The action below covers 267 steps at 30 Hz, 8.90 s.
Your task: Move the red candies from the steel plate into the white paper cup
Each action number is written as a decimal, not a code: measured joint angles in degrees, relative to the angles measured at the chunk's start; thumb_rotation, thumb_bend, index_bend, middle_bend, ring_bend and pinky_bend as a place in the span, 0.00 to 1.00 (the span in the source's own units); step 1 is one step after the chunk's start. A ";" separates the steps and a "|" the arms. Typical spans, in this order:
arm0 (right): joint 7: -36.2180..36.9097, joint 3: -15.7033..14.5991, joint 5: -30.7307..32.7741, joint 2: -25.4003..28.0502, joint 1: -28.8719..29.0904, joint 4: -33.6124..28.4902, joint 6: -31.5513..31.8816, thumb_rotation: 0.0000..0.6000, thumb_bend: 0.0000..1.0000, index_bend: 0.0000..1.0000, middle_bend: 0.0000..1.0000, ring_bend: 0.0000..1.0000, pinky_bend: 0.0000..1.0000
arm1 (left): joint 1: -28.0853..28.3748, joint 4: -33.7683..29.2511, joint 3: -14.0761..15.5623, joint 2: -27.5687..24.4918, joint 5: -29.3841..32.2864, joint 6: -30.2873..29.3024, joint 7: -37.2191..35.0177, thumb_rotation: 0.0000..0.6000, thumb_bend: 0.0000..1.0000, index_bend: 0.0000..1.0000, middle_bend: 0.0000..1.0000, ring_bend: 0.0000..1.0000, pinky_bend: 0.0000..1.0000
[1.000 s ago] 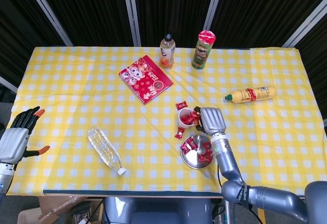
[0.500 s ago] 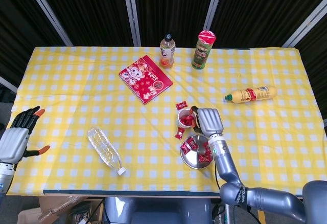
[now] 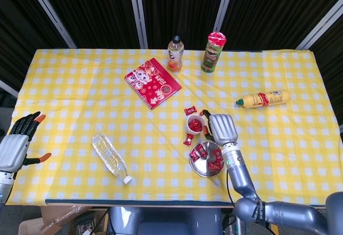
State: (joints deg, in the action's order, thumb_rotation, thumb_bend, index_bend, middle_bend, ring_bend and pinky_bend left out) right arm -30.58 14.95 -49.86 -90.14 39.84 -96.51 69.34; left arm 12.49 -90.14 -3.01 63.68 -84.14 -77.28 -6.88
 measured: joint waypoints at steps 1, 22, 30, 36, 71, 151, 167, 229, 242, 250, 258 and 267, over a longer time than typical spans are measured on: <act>0.14 -0.29 -0.82 0.91 -0.61 -0.92 0.75 1.00 0.56 0.33 0.81 0.79 0.89 | -0.04 -0.01 0.01 -0.02 0.00 -0.03 0.04 1.00 0.07 0.00 0.00 0.00 0.00; 11.80 -12.07 -15.86 12.62 -13.88 -6.28 5.77 1.00 0.54 0.33 0.81 0.78 0.88 | -0.55 -0.48 0.30 0.21 -0.46 -0.99 2.14 1.00 0.07 0.00 0.00 0.00 0.00; 11.54 -11.56 -19.25 11.89 -13.05 -7.37 4.10 1.00 0.54 0.33 0.81 0.78 0.88 | -0.53 -0.69 0.13 0.44 -0.10 -0.94 2.98 1.00 0.07 0.00 0.00 0.00 0.00; 9.68 -10.39 -18.20 10.68 -11.68 -9.08 1.70 1.00 0.49 0.33 0.81 0.78 0.88 | -0.60 -0.53 0.07 0.39 -0.04 -1.02 2.59 1.00 0.07 0.00 0.00 0.00 0.00; -0.92 -5.14 -9.14 -1.53 -0.20 2.89 -11.51 1.00 0.35 0.35 0.81 0.78 0.88 | -0.33 -0.30 0.01 0.06 -0.33 -0.45 0.38 1.00 0.07 0.00 0.00 0.00 0.00; 4.00 -13.29 -37.40 -12.86 0.52 32.40 -2.34 1.00 0.35 0.44 0.80 0.78 0.88 | -0.21 -0.49 0.16 0.11 -0.26 -0.17 0.72 1.00 0.07 0.00 0.00 0.00 0.00; 2.42 -13.39 -38.58 -10.64 -1.17 27.60 -1.12 1.00 0.35 0.44 0.81 0.78 0.88 | -0.25 -0.21 0.23 0.15 -0.54 -0.33 0.40 1.00 0.07 0.00 0.00 0.00 0.00; -19.83 -21.44 -34.81 6.50 -15.22 10.89 -4.73 1.00 0.60 0.38 0.81 0.78 0.88 | -0.60 -1.17 -0.05 0.40 -0.28 -1.15 2.09 1.00 0.07 0.00 0.00 0.00 0.00; -20.85 -19.98 -32.64 8.15 -16.54 12.04 -3.95 1.00 0.60 0.38 0.81 0.78 0.88 | -0.80 -1.17 -0.12 0.50 -0.25 -1.53 2.24 1.00 0.07 0.00 0.00 0.00 0.00; -20.79 -19.65 -33.12 8.71 -17.08 11.10 -2.91 1.00 0.60 0.38 0.81 0.78 0.88 | -0.76 -1.21 -0.16 0.53 -0.31 -1.51 2.21 1.00 0.07 0.00 0.00 0.00 0.00; -17.20 -19.22 -38.81 9.35 -16.57 6.99 -0.17 1.00 0.46 0.38 0.81 0.78 0.88 | -0.85 -1.47 -0.25 0.49 -0.22 -1.72 2.11 1.00 0.07 0.00 0.00 0.00 0.00; -7.11 -17.12 -48.00 6.65 -13.25 12.12 3.19 1.00 0.35 0.38 0.81 0.78 0.88 | -0.99 -1.34 -0.43 0.63 -0.34 -2.20 1.41 1.00 0.07 0.00 0.00 0.00 0.00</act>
State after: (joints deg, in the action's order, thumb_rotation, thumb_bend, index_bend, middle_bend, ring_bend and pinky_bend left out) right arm -37.69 -2.17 -97.86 -83.49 26.59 -84.39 72.53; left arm 11.50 -91.47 -3.44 64.31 -84.48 -79.48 -5.48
